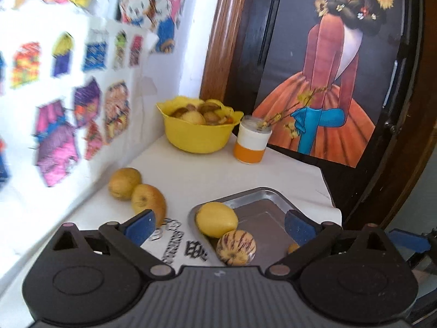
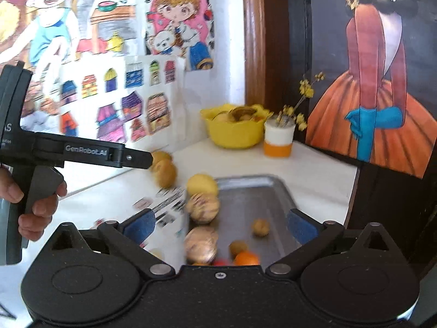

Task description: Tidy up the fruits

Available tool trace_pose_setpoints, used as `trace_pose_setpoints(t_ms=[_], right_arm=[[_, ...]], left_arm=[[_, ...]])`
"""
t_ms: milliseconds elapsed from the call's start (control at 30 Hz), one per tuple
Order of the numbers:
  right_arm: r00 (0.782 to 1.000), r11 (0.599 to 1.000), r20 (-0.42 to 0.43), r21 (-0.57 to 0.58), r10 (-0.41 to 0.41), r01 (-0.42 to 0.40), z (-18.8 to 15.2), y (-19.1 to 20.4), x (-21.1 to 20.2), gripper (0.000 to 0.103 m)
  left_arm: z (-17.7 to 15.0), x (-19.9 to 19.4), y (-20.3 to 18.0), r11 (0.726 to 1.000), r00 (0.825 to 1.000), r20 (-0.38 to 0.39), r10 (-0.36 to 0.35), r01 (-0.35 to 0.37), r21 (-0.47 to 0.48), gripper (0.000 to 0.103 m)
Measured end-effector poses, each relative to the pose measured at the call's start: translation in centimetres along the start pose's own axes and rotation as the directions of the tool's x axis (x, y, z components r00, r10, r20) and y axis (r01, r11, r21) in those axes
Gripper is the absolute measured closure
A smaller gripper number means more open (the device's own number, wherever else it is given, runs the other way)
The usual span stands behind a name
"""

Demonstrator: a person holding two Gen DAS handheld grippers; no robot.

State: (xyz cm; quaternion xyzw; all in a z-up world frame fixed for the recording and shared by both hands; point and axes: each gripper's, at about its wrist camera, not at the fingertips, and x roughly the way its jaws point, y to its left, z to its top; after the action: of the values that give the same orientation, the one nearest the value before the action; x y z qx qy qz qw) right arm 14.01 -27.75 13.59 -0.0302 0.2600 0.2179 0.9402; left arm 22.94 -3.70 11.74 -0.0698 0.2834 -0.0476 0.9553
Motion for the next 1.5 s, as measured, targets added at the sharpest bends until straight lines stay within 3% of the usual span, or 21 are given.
trace_pose_setpoints(t_ms=[300,567,767,900,1067,1167,1300,1500], right_arm=[[0.979,0.999,-0.204,-0.012,0.027,-0.030,-2.0,3.7,-4.0,0.001],[0.938,0.995,-0.341,-0.049,0.065,-0.087,-1.6,7.8,-4.1,0.001],[0.929,0.987,-0.354,-0.079,0.104,-0.141,2.0,10.1,-2.5,0.001],[0.933,0.987,-0.344,-0.074,0.107,-0.140,7.8,10.2,-0.4,0.001],[0.955,0.980,-0.250,-0.072,0.161,-0.185,16.1,10.1,2.9,0.001],[0.962,0.980,-0.215,-0.071,0.168,-0.187,19.0,10.0,6.4,0.001],[0.950,0.978,-0.264,-0.079,0.165,-0.192,19.4,9.3,12.6,0.001],[0.921,0.974,-0.340,-0.059,0.188,-0.221,17.2,7.8,22.3,0.001]], left_arm=[[-3.6,-8.7,1.8,0.990,0.999,-0.047,0.007,0.000,0.138,0.000],[-6.1,-12.3,5.4,0.989,0.985,-0.165,0.053,-0.028,0.147,0.001],[-5.7,-13.5,8.3,0.984,0.977,-0.168,0.130,-0.106,0.143,0.000],[-4.5,-13.6,9.9,0.981,0.974,-0.155,0.167,-0.148,0.129,0.000],[-2.0,-12.6,10.9,0.978,0.977,-0.097,0.189,-0.179,0.103,0.000],[-0.9,-11.2,10.8,0.979,0.983,-0.023,0.184,-0.180,0.097,0.000],[-0.7,-7.3,10.6,0.981,0.986,0.024,0.165,-0.166,0.099,0.000],[-1.0,0.4,10.7,0.990,0.993,-0.029,0.114,-0.111,0.083,0.000]])
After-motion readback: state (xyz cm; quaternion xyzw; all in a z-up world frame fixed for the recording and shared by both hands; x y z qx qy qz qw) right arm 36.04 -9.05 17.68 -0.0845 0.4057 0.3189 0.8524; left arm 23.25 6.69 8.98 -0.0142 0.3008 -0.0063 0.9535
